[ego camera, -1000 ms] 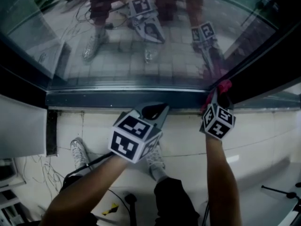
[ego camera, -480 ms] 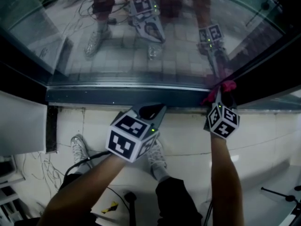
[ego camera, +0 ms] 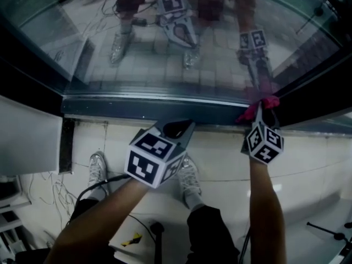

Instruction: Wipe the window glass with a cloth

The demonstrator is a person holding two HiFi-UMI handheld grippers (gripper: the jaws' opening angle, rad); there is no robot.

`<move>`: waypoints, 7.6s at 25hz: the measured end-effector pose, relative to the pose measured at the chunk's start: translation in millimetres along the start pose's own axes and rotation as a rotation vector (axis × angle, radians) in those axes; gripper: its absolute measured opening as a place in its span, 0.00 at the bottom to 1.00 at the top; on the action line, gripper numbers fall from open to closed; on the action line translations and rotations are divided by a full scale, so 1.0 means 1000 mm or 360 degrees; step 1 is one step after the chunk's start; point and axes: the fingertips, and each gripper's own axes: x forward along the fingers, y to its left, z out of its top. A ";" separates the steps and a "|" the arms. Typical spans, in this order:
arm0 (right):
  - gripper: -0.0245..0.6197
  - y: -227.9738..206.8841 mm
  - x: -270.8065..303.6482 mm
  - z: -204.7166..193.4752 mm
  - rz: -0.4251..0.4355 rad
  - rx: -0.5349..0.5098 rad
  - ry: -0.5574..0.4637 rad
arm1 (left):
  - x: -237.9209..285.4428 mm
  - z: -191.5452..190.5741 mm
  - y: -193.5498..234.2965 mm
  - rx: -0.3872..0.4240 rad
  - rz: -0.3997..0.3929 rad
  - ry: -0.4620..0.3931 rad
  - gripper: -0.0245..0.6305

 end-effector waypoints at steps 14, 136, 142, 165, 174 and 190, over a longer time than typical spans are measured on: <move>0.14 0.082 -0.009 0.000 0.0134 -0.0021 -0.0019 | -0.049 -0.009 0.047 -0.0087 0.0101 -0.0061 0.05; 0.13 0.628 -0.210 0.154 0.1766 -0.0235 -0.0091 | -0.420 -0.006 0.215 -0.0223 0.0746 -0.0368 0.05; 0.14 0.552 -0.258 0.210 0.1602 -0.0200 -0.0174 | -0.424 0.055 0.143 -0.0057 0.0667 -0.0490 0.05; 0.13 0.318 -0.397 0.301 0.1423 -0.0097 -0.0421 | -0.400 0.147 -0.101 0.0208 0.0311 -0.0675 0.05; 0.13 0.284 -0.419 0.321 0.1447 -0.0025 -0.0489 | -0.389 0.144 -0.140 0.0228 0.0293 -0.0666 0.05; 0.13 0.313 -0.433 0.315 0.1585 0.0059 -0.0435 | -0.414 0.141 -0.136 0.0236 0.0373 -0.0683 0.05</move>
